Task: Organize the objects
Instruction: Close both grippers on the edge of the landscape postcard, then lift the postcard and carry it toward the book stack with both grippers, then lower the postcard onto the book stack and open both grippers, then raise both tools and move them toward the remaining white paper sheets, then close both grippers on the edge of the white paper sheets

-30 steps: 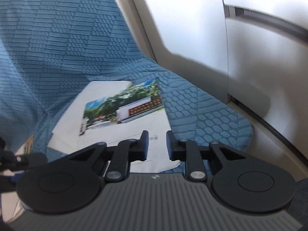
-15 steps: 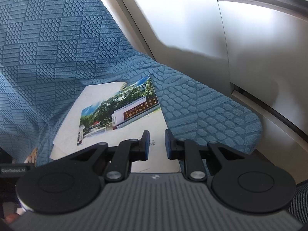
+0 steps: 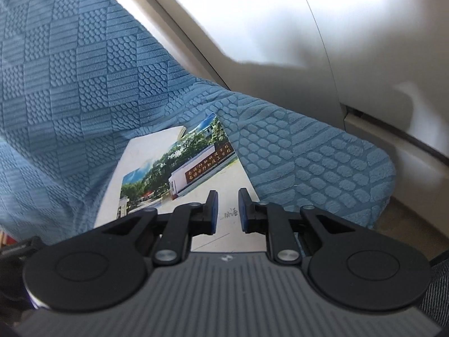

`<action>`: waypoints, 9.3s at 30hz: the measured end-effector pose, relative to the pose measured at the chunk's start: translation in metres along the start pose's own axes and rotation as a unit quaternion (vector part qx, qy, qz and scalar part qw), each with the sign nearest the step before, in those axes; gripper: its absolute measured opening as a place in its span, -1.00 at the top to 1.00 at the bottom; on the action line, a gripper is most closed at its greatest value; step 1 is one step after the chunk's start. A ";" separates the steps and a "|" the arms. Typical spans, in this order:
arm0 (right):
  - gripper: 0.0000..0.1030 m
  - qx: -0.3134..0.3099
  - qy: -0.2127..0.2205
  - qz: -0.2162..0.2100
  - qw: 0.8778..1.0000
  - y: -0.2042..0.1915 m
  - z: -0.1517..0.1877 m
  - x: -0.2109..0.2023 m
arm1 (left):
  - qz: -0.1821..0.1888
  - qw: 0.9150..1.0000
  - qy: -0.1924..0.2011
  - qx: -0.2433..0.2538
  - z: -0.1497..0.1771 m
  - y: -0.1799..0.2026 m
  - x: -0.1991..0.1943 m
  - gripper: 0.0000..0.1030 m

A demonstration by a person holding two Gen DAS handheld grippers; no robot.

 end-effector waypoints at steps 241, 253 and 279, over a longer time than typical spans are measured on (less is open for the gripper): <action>-0.62 -0.222 -0.037 -0.059 0.973 -0.133 0.101 -0.125 | -0.162 0.897 0.188 0.367 0.041 0.072 -0.197 -0.89; -0.46 -0.188 -0.034 -0.023 0.981 -0.122 0.076 -0.047 | -0.124 0.928 0.114 0.333 -0.060 0.053 -0.138 -0.34; -0.17 -0.108 -0.083 0.053 0.989 -0.135 0.050 0.066 | -0.105 0.972 0.018 0.207 -0.154 0.001 -0.041 0.26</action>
Point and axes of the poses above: each gripper's, at about its wrist camera, not at the fingertips, and x roughly the way its jaws point, y to its right, z to its underside, the point moved 3 cm from there along x, roughly the way its jaws point, and after that the axes turned 8 degrees about x, right-handed, at the moved point
